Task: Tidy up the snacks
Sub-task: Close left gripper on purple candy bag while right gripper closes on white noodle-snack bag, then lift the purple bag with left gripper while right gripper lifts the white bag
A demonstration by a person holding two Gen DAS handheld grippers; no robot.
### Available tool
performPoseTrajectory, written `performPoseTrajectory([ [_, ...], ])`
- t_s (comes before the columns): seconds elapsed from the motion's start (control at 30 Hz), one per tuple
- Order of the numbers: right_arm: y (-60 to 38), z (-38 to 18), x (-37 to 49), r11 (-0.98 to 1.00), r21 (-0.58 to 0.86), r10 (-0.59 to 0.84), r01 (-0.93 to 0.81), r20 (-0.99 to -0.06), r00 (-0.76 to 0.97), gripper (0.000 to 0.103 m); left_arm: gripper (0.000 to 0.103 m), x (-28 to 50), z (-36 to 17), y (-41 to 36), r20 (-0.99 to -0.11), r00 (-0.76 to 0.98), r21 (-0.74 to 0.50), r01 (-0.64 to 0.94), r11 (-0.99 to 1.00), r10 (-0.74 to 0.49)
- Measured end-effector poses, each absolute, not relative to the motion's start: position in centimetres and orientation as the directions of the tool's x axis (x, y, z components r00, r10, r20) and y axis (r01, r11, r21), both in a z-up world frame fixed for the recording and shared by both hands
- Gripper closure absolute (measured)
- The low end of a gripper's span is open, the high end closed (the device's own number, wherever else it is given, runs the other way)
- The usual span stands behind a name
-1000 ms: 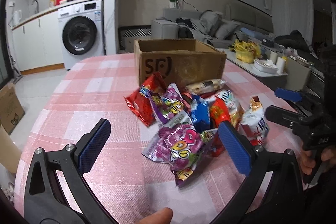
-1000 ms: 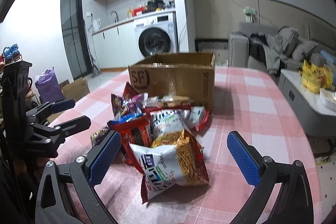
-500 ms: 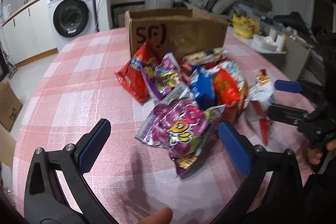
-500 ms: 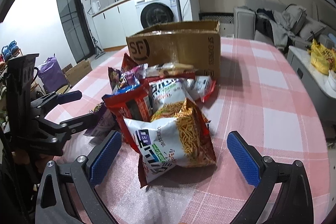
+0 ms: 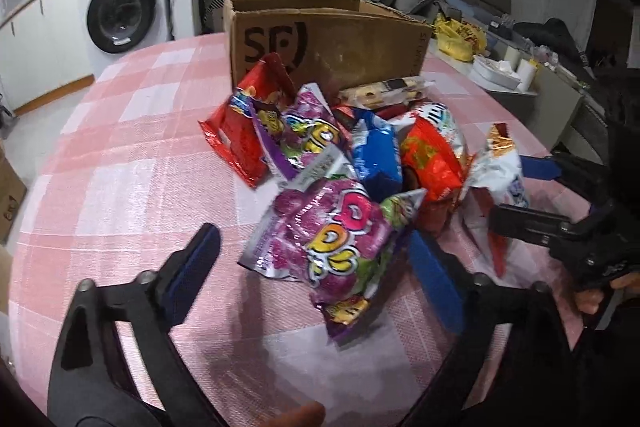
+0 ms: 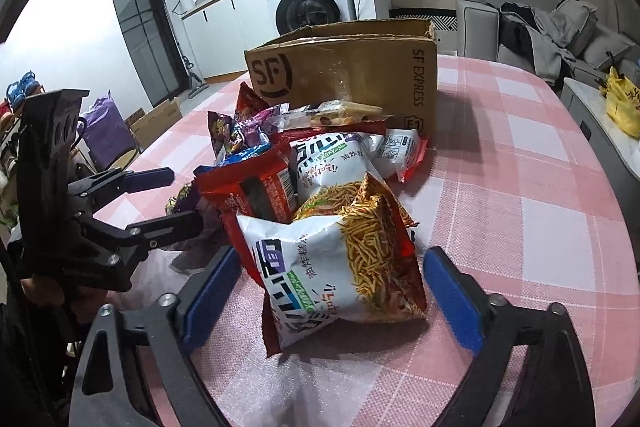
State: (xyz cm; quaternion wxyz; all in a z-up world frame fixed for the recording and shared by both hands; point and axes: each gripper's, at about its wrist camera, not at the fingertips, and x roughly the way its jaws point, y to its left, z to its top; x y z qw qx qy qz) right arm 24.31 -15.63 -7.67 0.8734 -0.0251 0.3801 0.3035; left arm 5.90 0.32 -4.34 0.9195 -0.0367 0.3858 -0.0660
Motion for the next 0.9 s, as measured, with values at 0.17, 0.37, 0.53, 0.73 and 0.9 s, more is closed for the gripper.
performPoseTrajectory([
  [0.17, -15.5, -7.6, 24.4, 0.815, 0.185, 0.508, -0.549, -0.682, 0.526, 0.013, 0.047, 5.8, -4.5, 0.2, -0.701, 0.679, -0.158, 0.148, 0.976, -0.217],
  [0.37, -15.3, -7.6, 24.3, 0.816, 0.172, 0.501, -0.552, -0.687, 0.526, 0.013, 0.061, 5.3, -4.3, -0.1, -0.680, 0.691, -0.176, 0.173, 0.969, -0.246],
  [0.53, -15.1, -7.6, 24.3, 0.819, 0.163, 0.493, -0.551, -0.690, 0.529, 0.013, 0.065, 4.6, -3.8, 0.1, -0.664, 0.702, -0.185, 0.178, 0.966, -0.256],
  [0.73, -14.8, -7.6, 24.2, 0.819, 0.138, 0.483, -0.557, -0.691, 0.538, 0.019, 0.066, 3.5, -2.6, 0.2, -0.636, 0.728, -0.181, 0.179, 0.967, -0.254],
  [0.9, -15.2, -7.1, 23.5, 0.812, 0.146, 0.504, -0.565, -0.665, 0.552, 0.044, 0.066, 2.8, -1.5, 0.7, -0.613, 0.750, -0.187, 0.168, 0.968, -0.249],
])
